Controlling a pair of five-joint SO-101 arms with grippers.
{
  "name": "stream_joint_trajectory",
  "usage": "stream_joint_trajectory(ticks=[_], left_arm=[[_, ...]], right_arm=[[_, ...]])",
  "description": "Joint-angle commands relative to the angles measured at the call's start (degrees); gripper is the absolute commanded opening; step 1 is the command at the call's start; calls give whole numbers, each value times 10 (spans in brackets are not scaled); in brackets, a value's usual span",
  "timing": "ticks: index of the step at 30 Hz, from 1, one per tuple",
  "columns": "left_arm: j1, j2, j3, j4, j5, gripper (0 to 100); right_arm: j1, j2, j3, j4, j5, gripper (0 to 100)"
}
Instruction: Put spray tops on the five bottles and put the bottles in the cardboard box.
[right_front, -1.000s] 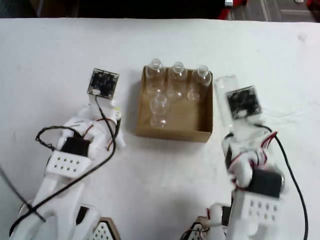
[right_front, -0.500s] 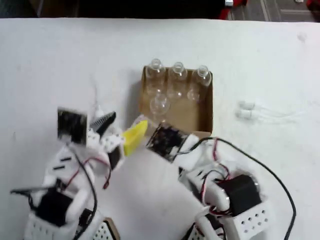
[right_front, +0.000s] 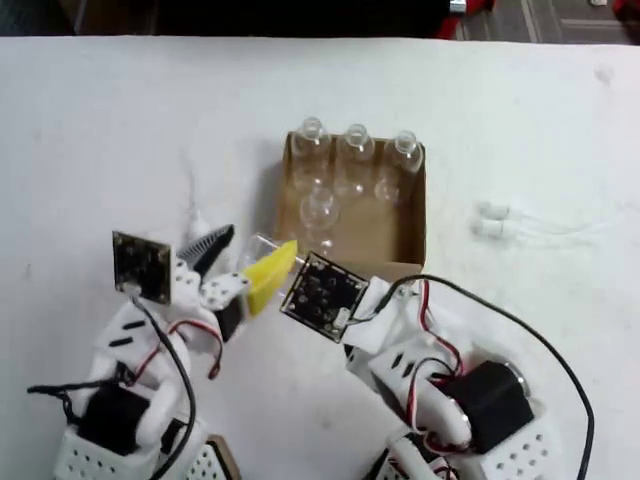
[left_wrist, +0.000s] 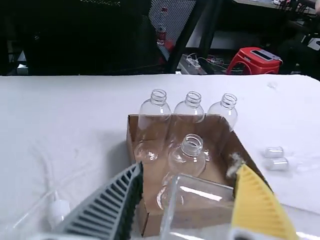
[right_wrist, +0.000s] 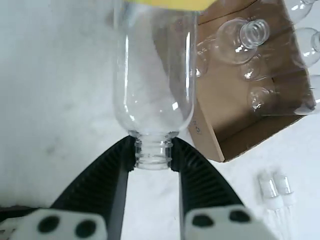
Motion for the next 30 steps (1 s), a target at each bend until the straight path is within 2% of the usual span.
stream_joint_trajectory(ticks=[1,11,16,25,28,30], left_arm=[[-31,57,-4,-34,-10,275],[-30,68,-4,-36,-11,275],[-30,68,-2,-37,-11,275],[-24,68,-1,-35,-11,275],[4,68,1,-32,-44,274],[-5,68,-3,-30,-57,274]], right_arm=[[-4,-4,-58,13,-3,17],[0,-4,-70,-7,-8,17],[-4,1,-136,-7,-45,17],[-4,2,-148,-20,-53,17],[-4,2,-147,-39,-77,17],[-1,2,-147,-39,-79,17]])
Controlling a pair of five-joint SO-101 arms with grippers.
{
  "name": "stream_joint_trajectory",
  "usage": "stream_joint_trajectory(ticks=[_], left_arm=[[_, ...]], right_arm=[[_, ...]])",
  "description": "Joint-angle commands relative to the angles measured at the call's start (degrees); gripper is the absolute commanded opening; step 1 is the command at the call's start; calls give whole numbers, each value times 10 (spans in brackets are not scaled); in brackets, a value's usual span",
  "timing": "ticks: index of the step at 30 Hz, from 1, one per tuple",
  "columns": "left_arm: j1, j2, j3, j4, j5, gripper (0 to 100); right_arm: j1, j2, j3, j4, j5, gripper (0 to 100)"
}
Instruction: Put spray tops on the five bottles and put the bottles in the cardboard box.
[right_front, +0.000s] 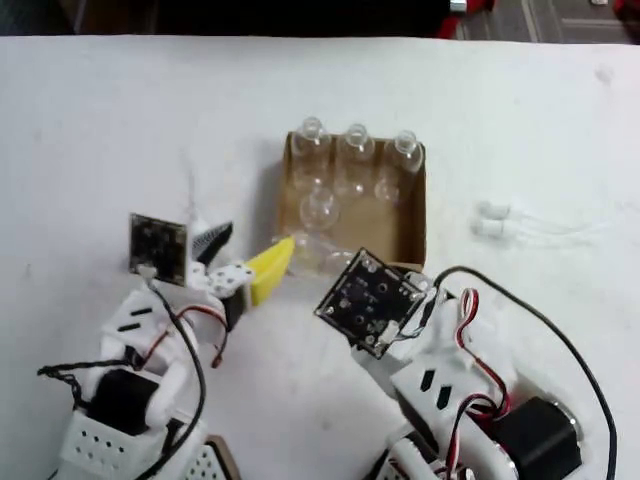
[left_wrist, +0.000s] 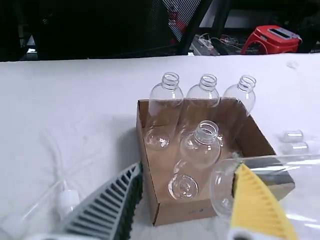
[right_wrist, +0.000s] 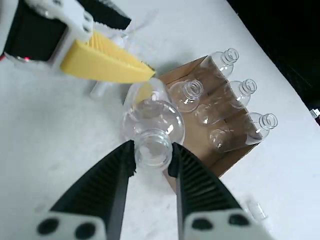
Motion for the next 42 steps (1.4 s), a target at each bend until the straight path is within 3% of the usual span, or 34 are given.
stream_joint_trajectory(ticks=[1,4,10,18,27,32,42], left_arm=[[-11,0,-9,-4,-26,274],[-65,0,-14,-15,0,274],[-107,0,-17,-21,17,274],[-150,0,-14,-22,27,274],[-145,0,-4,-25,25,274],[-145,0,27,-75,23,274],[-145,0,30,-77,23,274]], right_arm=[[-1,6,-27,-19,-14,17],[24,6,-30,-7,-14,17],[119,30,-92,24,-29,16],[245,284,-201,71,-43,17],[260,502,-331,79,-42,17],[256,569,-389,82,-41,17],[261,687,-399,76,-39,17]])
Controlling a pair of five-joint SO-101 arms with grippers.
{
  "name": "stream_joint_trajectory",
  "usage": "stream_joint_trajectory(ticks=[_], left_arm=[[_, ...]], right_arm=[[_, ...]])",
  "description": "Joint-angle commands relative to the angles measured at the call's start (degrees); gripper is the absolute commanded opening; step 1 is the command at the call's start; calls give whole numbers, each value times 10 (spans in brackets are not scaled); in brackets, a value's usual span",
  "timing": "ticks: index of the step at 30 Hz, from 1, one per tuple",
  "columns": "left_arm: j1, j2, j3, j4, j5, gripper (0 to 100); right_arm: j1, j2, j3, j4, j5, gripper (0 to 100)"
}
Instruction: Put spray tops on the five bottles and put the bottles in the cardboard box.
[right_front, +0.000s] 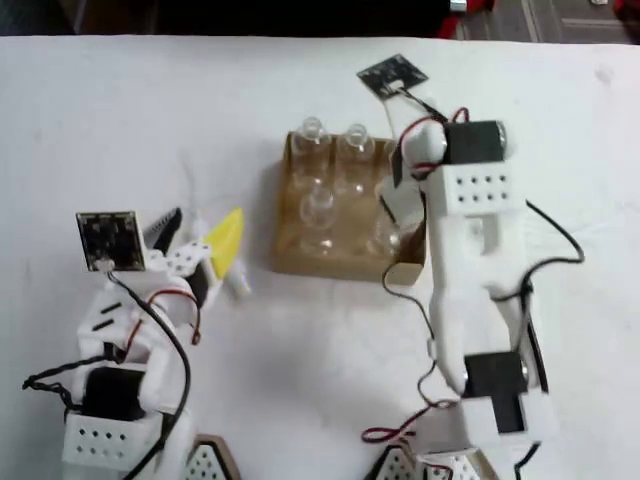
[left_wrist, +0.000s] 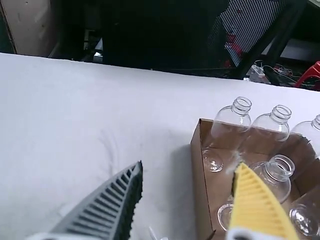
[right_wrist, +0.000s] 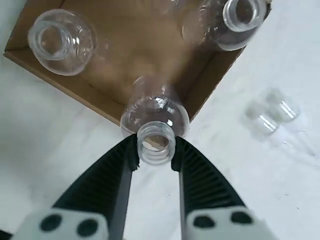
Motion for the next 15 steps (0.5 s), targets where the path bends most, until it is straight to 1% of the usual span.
stream_joint_trajectory(ticks=[1,10,14,15], left_arm=[[-4,-4,-5,-14,2,274],[-3,-5,-5,-15,2,274],[-3,-5,-5,-15,2,274],[-3,-5,-5,-15,2,274]], right_arm=[[7,29,-26,0,0,17],[7,36,-18,-14,-1,17],[5,36,4,-24,-5,26],[4,36,6,-23,-5,40]])
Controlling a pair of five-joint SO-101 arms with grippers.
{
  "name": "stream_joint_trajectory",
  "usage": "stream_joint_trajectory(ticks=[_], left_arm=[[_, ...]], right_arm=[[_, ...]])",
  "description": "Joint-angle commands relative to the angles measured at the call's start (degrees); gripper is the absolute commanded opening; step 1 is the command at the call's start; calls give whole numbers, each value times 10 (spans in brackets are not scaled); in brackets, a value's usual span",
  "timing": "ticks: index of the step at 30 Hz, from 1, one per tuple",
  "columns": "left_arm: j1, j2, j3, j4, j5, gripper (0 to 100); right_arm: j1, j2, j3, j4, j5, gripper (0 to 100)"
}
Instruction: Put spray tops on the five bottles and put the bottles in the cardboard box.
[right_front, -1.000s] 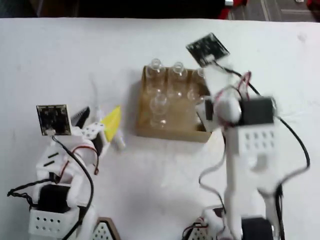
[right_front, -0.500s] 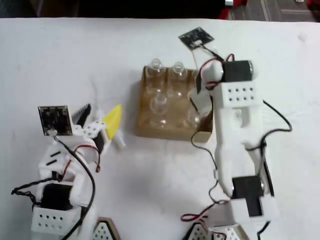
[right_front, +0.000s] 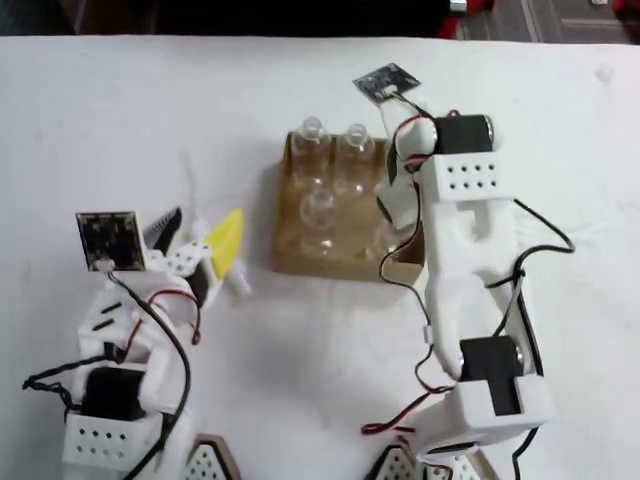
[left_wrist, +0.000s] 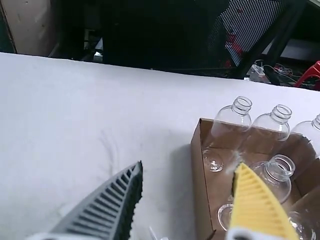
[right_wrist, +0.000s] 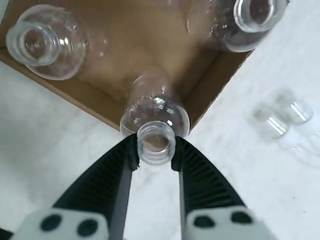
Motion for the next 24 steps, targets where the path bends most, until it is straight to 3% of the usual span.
stream_joint_trajectory(ticks=[1,6,18,24], left_arm=[[-2,-5,-5,-15,2,274],[-2,-5,-5,-15,2,274],[-2,-5,-5,-15,2,274],[-2,-5,-5,-16,2,274]], right_arm=[[4,-5,2,-7,-5,65],[2,-10,2,-6,-4,184],[1,-16,-4,-5,-5,173],[-18,-170,-62,33,-33,173]])
